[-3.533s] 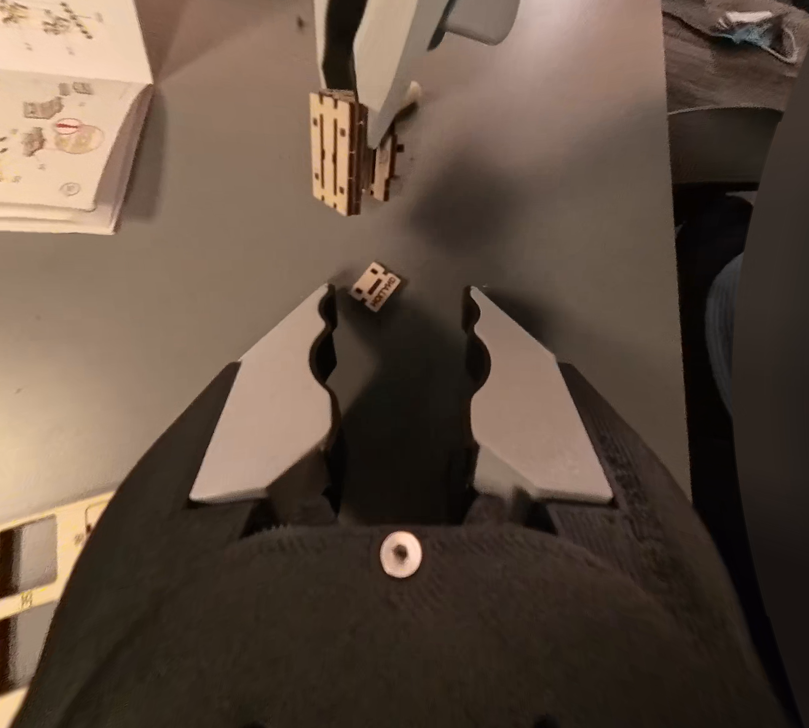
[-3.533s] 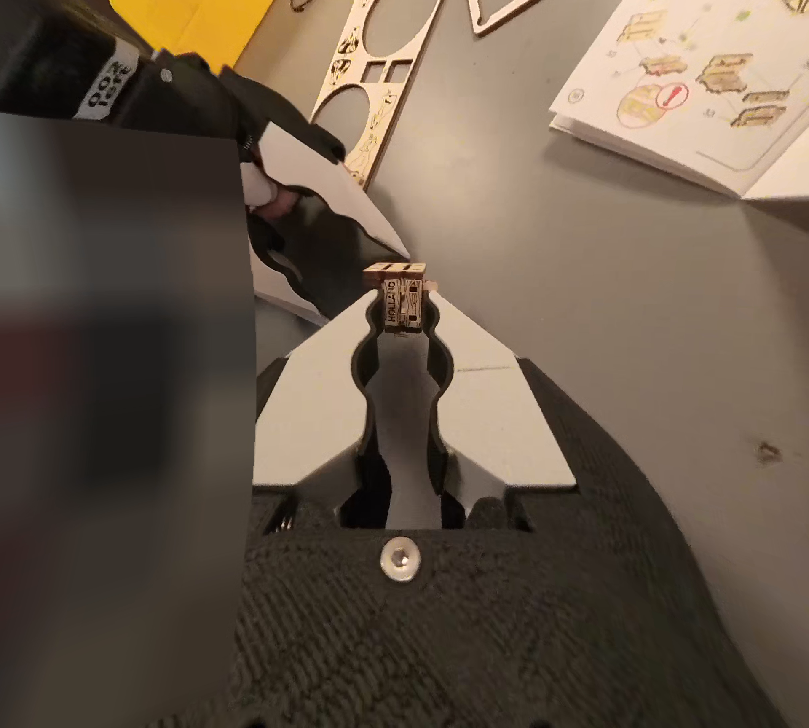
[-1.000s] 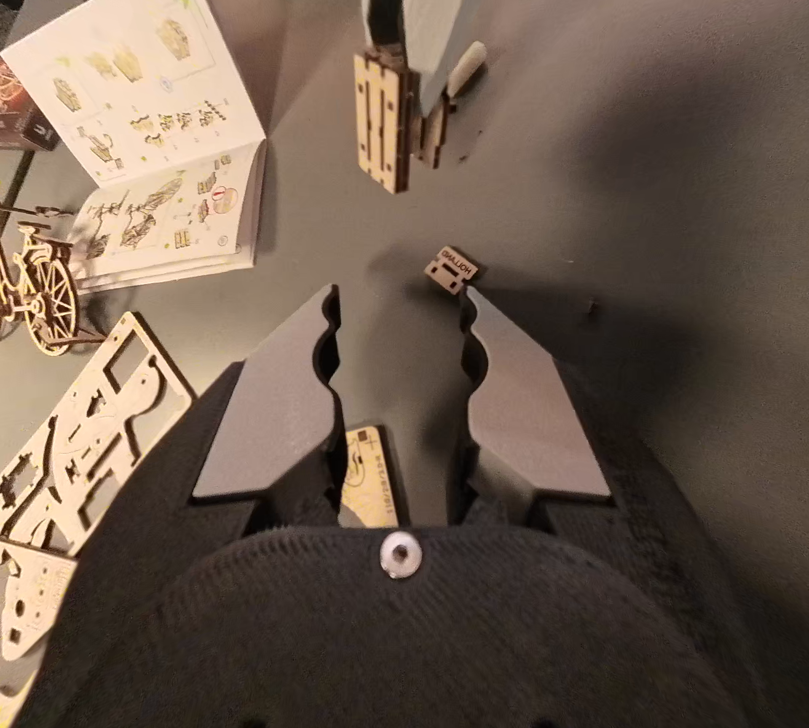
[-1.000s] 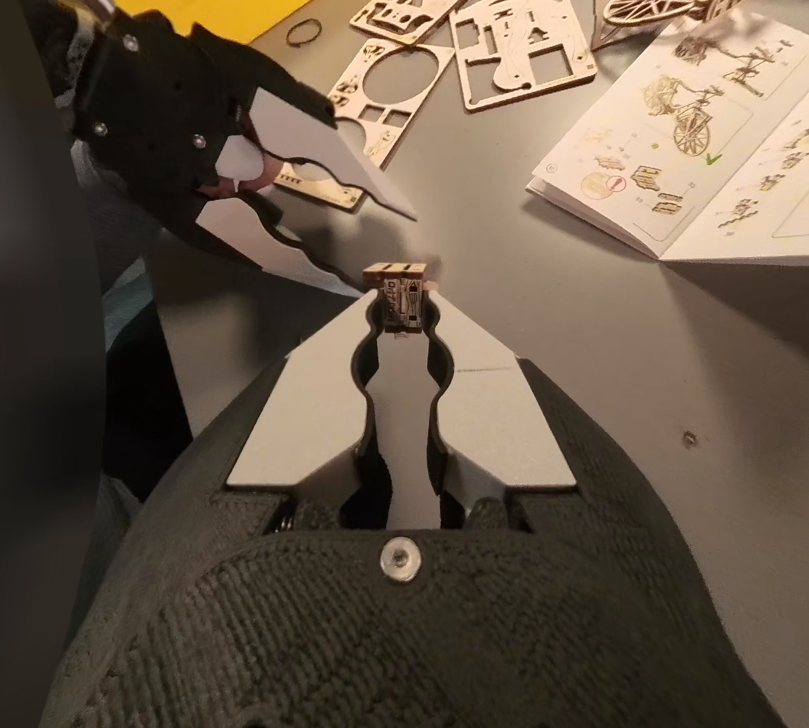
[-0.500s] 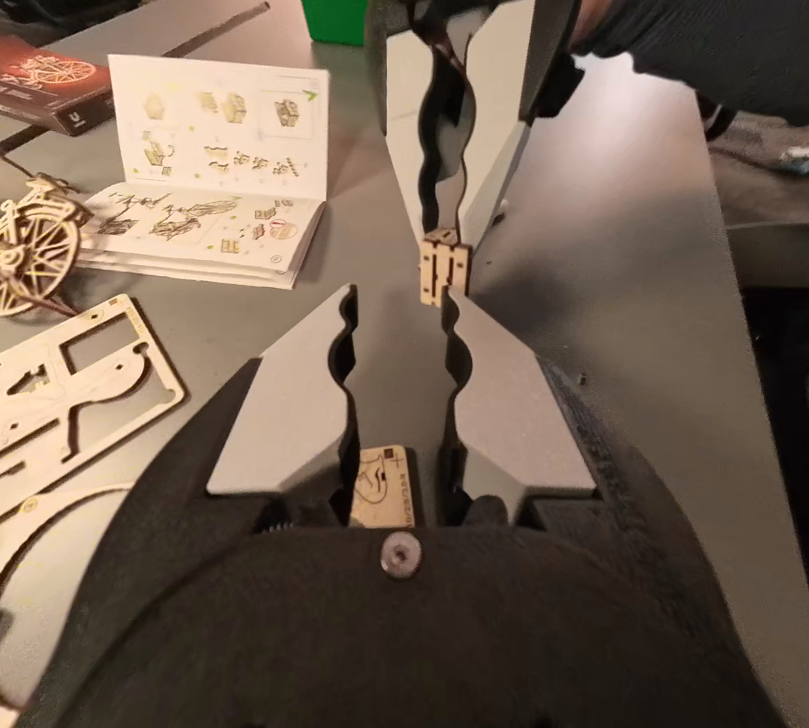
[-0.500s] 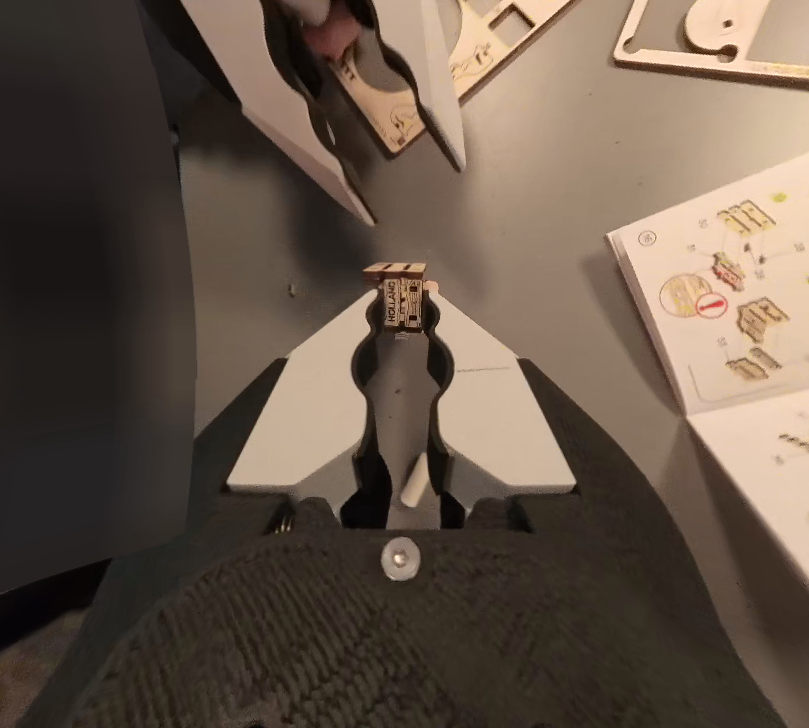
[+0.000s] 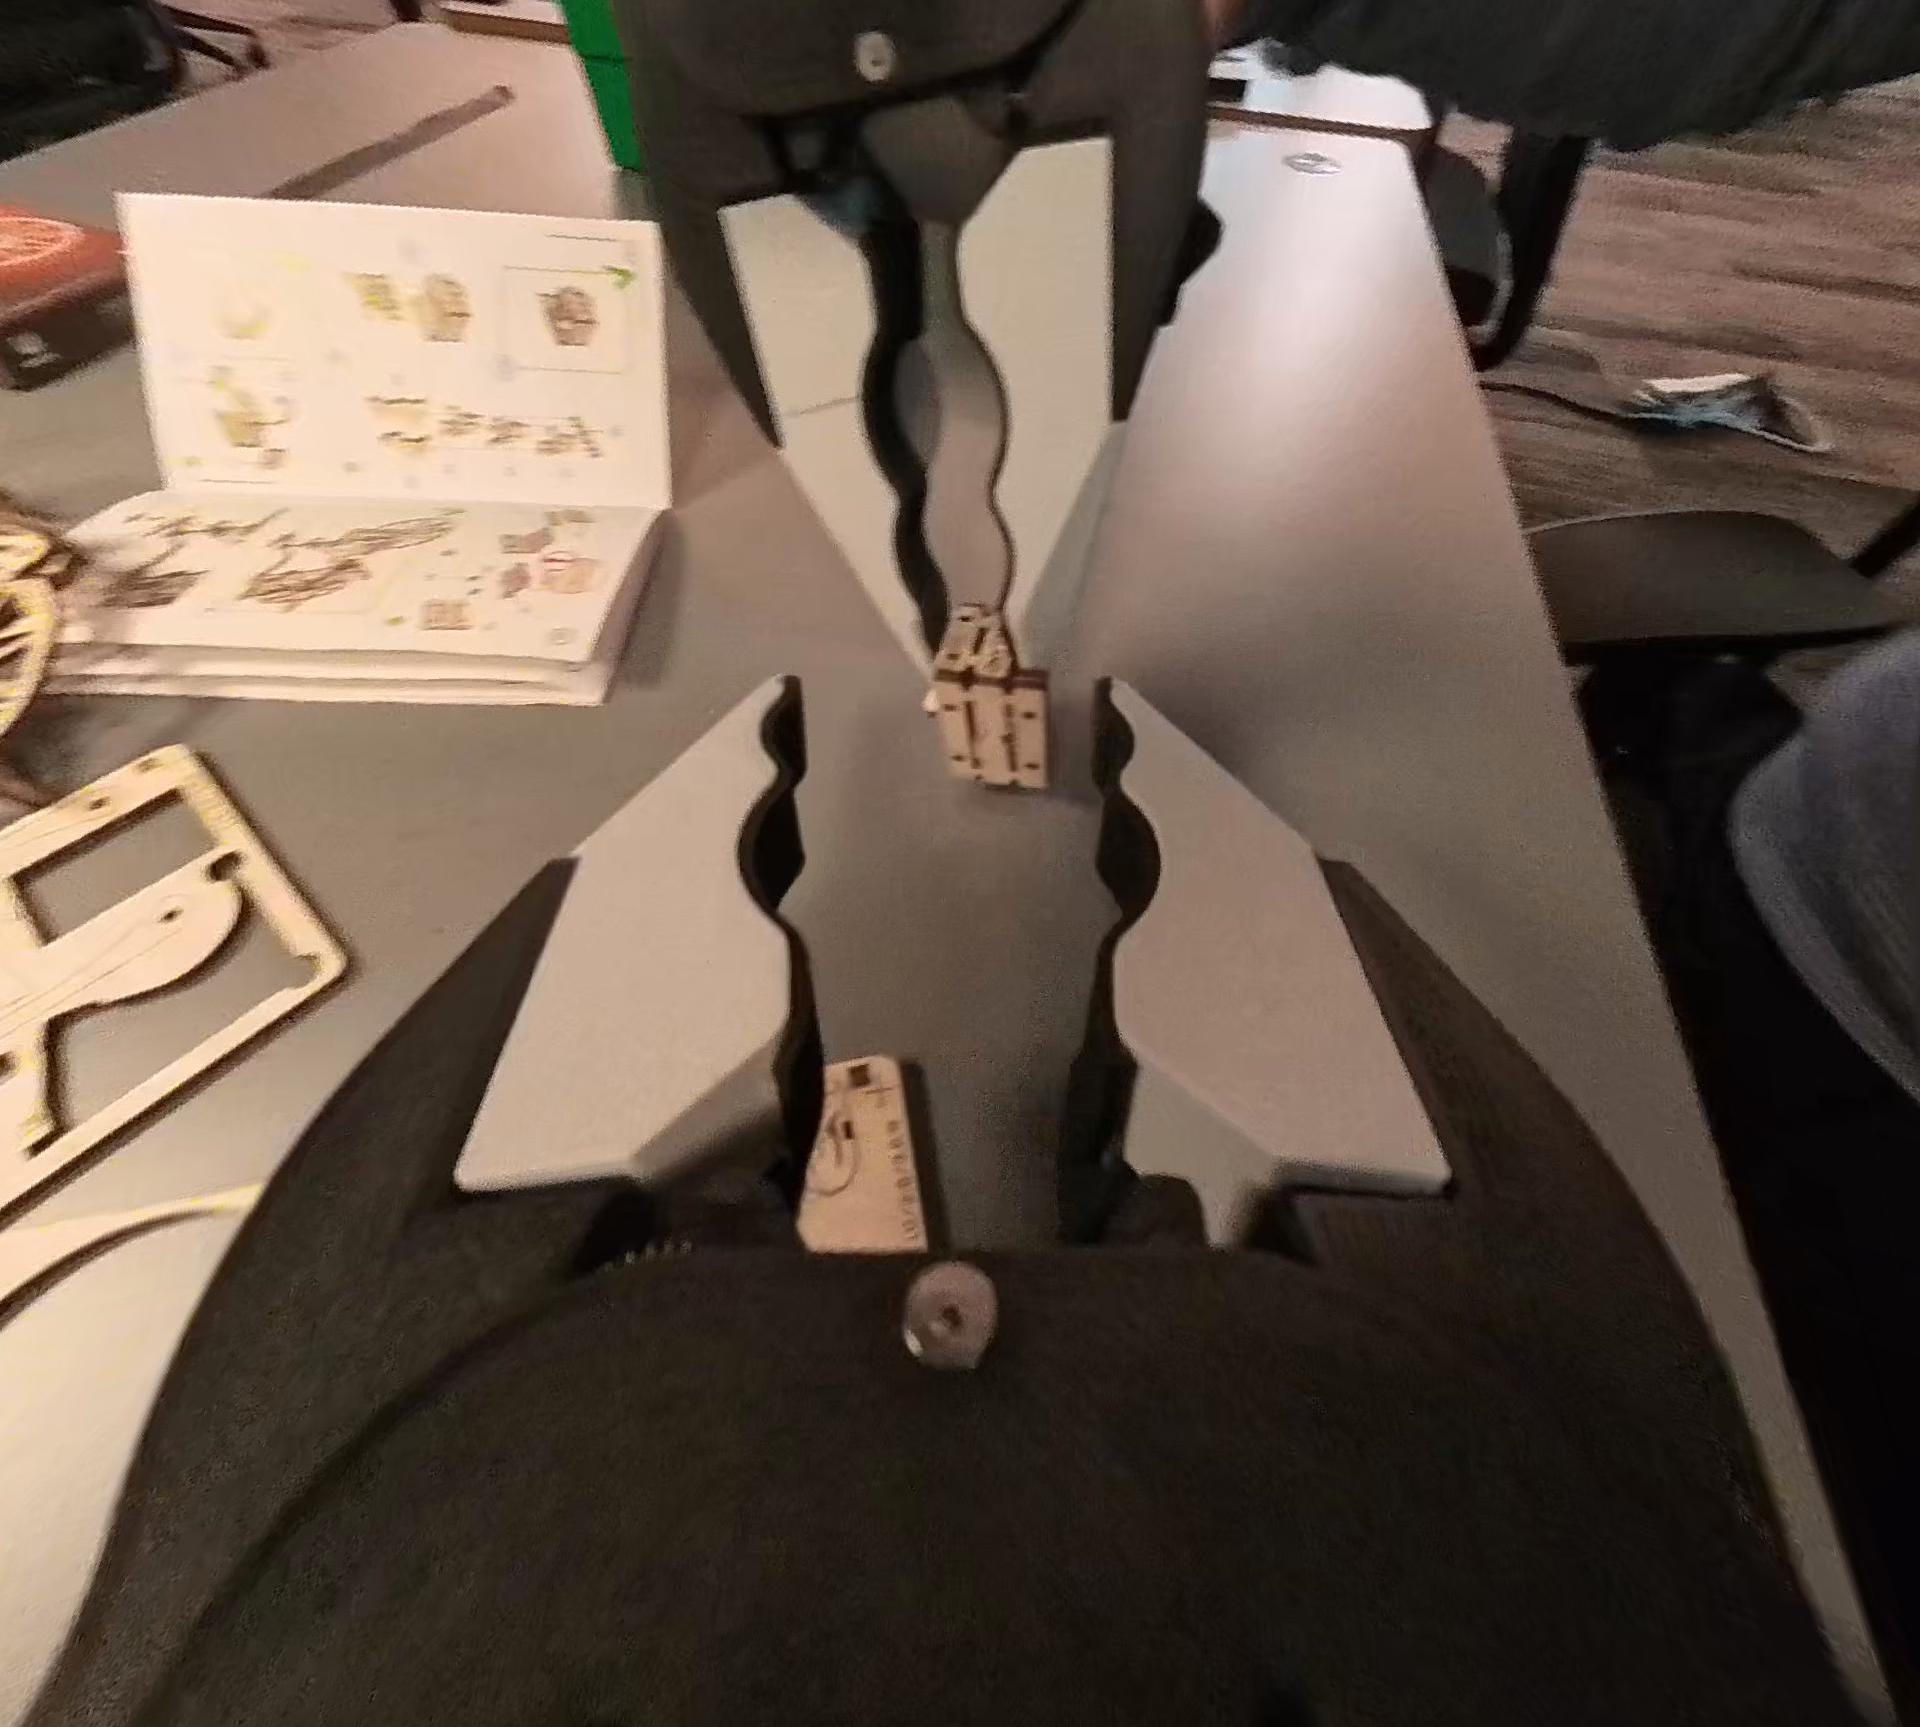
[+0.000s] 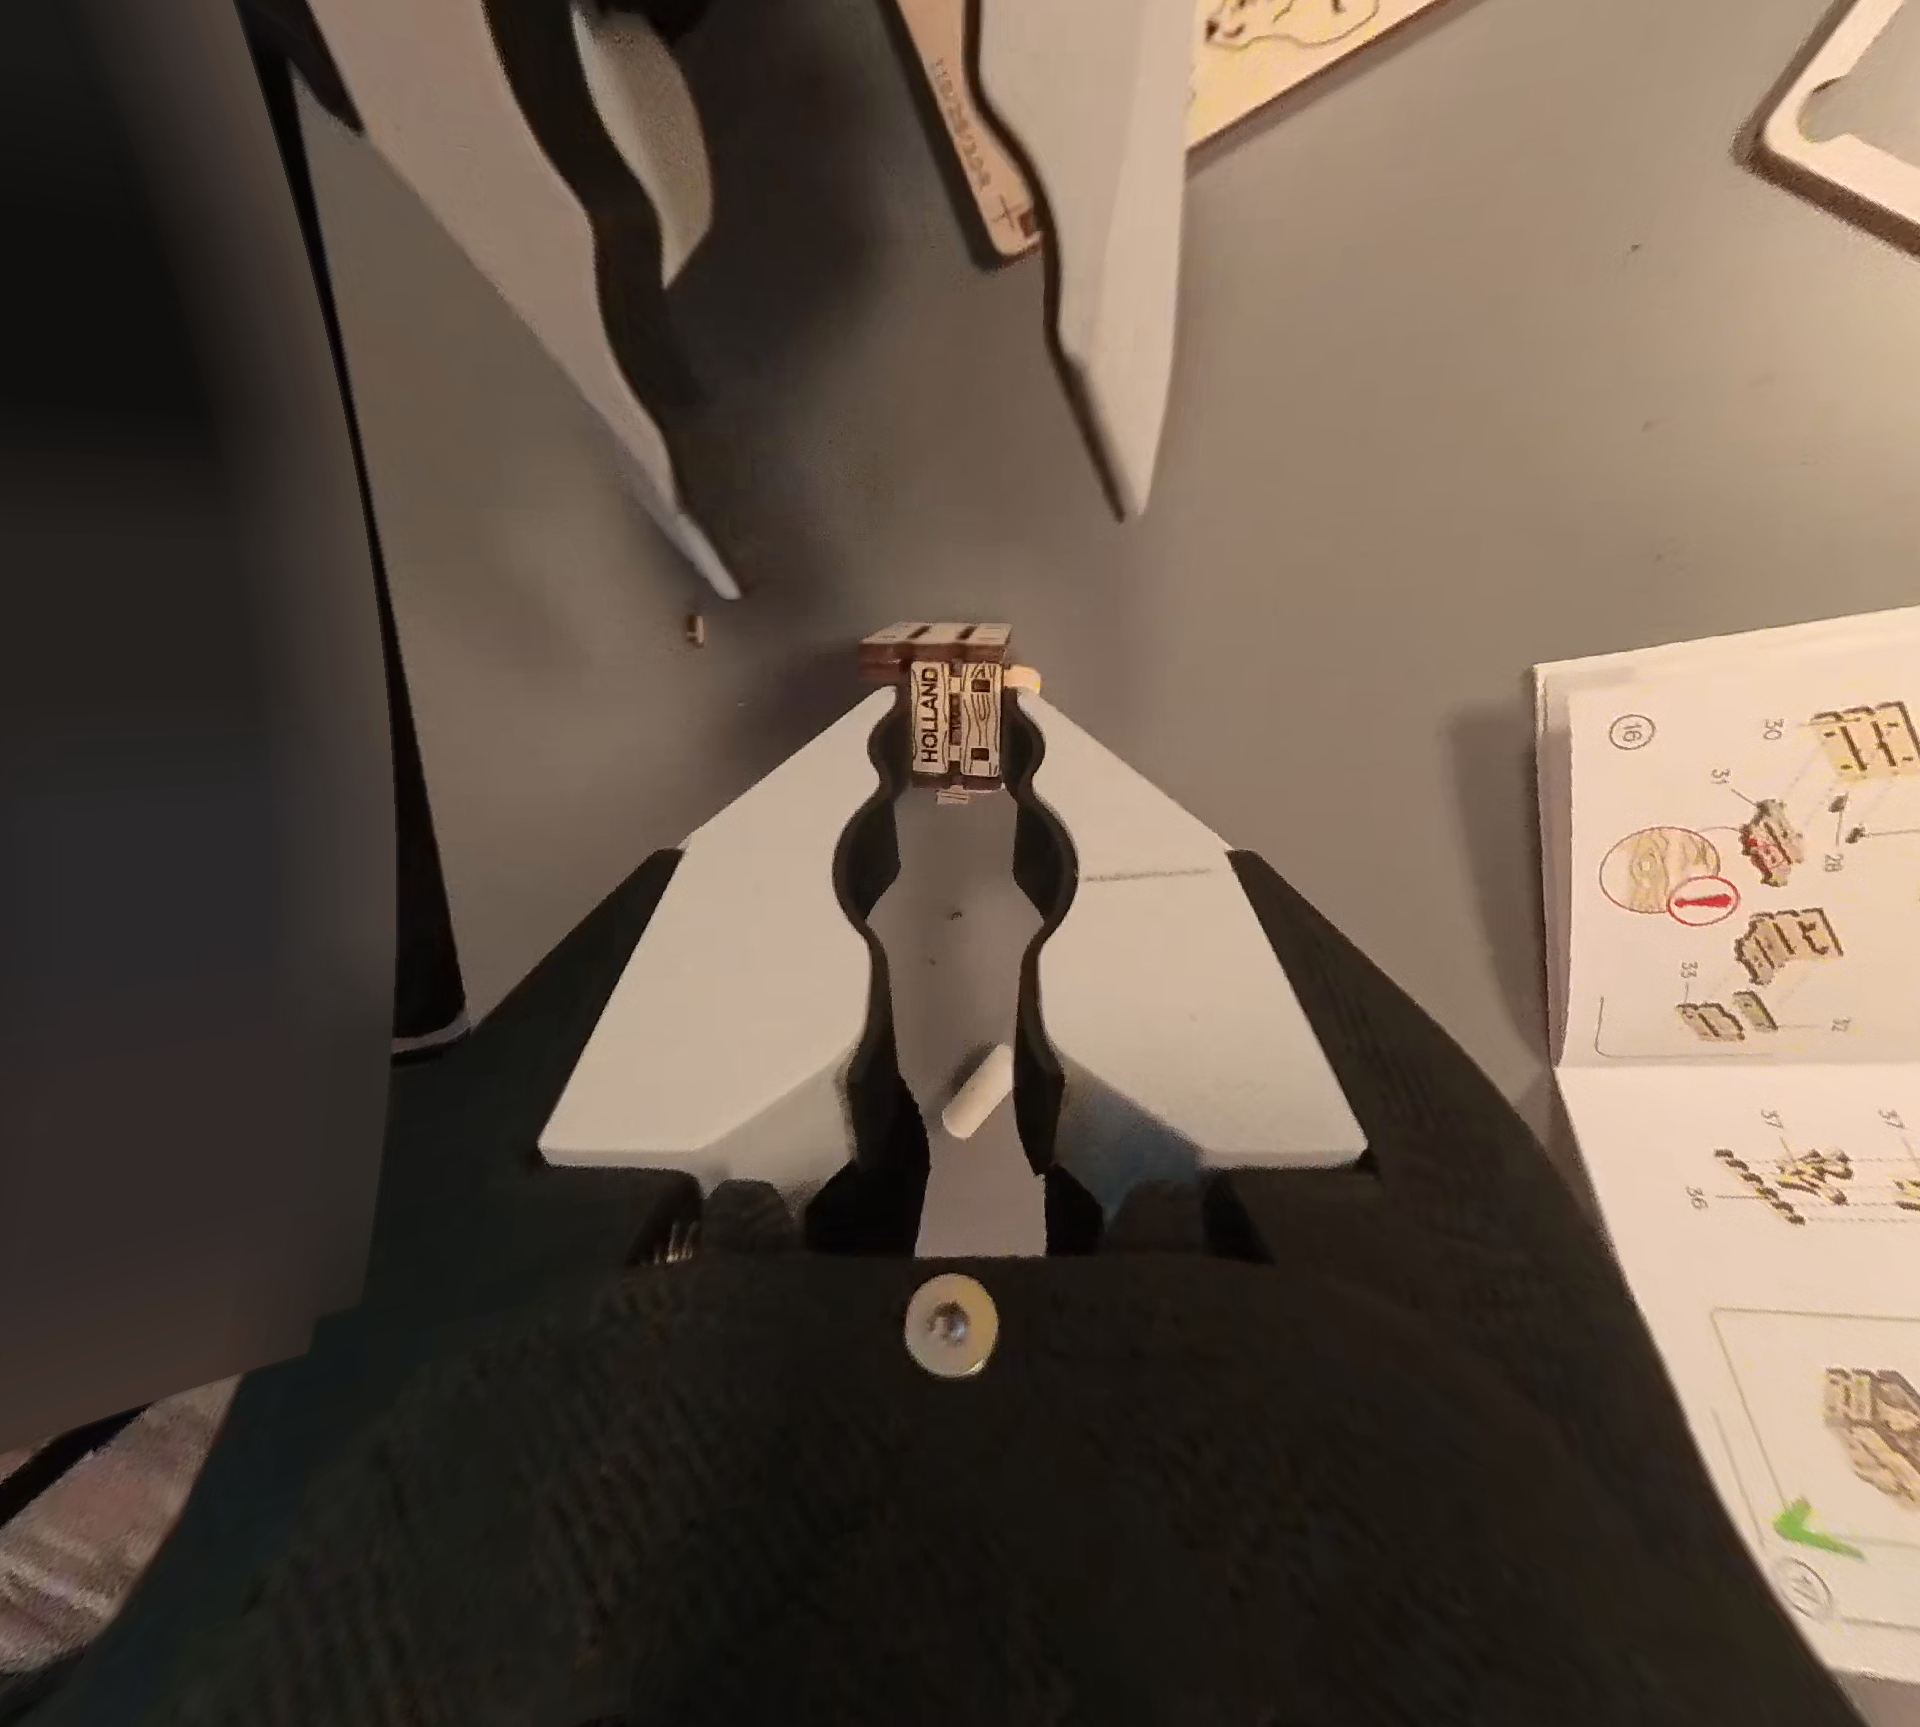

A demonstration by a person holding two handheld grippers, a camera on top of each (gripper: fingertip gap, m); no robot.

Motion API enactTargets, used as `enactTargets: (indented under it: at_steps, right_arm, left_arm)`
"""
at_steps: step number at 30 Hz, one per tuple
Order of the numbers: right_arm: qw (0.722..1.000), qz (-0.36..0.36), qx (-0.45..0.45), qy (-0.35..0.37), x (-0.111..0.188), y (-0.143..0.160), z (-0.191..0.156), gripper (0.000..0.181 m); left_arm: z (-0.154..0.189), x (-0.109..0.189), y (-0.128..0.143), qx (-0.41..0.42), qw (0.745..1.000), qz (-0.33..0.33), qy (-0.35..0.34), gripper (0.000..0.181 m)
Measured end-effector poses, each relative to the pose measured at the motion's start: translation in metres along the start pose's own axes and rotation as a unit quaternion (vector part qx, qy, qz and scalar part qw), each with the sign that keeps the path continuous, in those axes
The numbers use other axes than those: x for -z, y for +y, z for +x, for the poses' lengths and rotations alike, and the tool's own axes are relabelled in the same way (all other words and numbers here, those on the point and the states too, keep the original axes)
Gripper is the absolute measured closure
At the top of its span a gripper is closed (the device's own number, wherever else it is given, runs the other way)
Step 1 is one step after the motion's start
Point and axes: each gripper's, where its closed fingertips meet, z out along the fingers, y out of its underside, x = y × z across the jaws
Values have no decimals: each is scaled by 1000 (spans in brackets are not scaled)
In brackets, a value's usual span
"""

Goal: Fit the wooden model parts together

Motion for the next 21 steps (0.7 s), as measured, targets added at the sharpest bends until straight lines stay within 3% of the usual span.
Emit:
enactTargets:
  at_steps: [8, 21]
  right_arm:
    - [999, -35, 38, 17, -4, 5, -3, 167]
    - [997, -38, 67, 26, -4, 3, -1, 167]
  left_arm:
    - [18, -22, 15, -4, 997, -69, 34, 130]
    - [18, -29, 23, 19, 993, -106, 44, 144]
